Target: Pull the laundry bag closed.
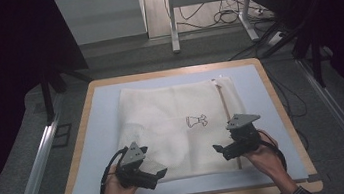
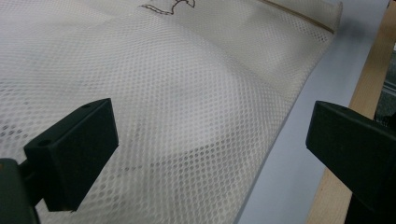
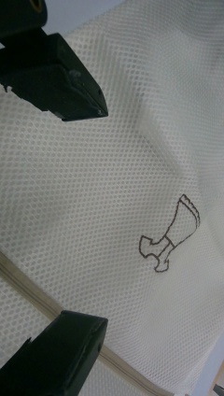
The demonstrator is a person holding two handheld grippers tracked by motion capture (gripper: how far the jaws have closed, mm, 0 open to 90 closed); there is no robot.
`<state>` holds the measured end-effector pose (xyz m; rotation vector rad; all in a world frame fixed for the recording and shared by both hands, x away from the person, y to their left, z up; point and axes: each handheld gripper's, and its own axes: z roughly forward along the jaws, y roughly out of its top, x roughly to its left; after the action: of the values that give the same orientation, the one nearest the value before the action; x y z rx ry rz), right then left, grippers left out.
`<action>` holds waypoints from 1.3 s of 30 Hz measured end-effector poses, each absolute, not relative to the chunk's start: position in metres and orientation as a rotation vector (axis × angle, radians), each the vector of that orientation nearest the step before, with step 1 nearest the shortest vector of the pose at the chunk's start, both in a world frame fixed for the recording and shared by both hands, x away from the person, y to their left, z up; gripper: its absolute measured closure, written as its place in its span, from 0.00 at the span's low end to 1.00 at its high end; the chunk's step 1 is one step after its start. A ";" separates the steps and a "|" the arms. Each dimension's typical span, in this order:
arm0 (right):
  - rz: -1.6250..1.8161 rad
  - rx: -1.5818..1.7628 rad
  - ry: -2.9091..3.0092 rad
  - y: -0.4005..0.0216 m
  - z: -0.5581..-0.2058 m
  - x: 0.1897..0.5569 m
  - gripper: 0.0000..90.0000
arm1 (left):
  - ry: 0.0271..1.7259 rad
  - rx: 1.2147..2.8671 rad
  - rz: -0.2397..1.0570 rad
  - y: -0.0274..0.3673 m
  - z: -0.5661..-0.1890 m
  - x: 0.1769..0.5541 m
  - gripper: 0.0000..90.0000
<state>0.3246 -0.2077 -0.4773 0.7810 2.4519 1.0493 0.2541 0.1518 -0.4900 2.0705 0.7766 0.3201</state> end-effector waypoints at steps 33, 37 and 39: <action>1.059 0.818 2.366 -0.246 -0.468 0.267 0.00 | 0.907 1.967 0.462 0.215 -0.475 0.228 0.02; 1.057 0.823 2.353 -0.252 -0.468 0.259 0.00 | 0.924 1.947 0.476 0.224 -0.474 0.224 0.02; 1.057 0.829 2.345 -0.255 -0.468 0.255 0.00 | 0.931 1.939 0.482 0.227 -0.473 0.222 0.02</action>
<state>0.2554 -0.2549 -0.4681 0.8288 2.3453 1.0571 0.2224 0.2274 -0.4732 1.9390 0.9311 0.4822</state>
